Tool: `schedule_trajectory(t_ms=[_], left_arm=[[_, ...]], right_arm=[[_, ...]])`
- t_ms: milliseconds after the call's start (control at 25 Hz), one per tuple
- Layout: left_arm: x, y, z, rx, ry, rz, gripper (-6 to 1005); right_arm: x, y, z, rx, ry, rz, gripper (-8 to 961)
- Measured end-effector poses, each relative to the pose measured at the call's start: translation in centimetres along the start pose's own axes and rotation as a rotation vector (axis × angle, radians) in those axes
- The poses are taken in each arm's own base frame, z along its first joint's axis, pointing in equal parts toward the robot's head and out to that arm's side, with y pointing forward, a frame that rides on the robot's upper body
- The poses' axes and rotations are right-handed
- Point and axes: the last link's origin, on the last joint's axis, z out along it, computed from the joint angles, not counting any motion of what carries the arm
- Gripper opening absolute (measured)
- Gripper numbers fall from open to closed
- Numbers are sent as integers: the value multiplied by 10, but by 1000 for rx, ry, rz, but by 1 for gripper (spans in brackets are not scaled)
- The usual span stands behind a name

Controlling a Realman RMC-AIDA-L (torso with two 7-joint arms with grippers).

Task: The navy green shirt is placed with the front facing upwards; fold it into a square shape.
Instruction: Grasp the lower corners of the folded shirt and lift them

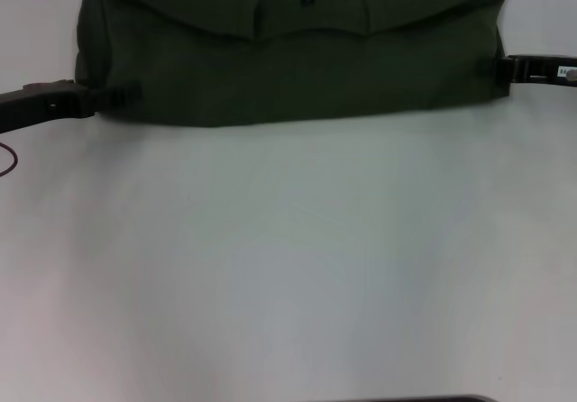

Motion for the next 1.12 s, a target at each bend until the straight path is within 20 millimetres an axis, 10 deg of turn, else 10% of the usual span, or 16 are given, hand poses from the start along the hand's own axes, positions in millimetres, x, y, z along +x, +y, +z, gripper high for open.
schedule_trajectory(t_ms=[1120], left_arm=[[1,0,18,60,-57,68,887]], right_arm=[[-1,-2,-1,9,-11,12,10]])
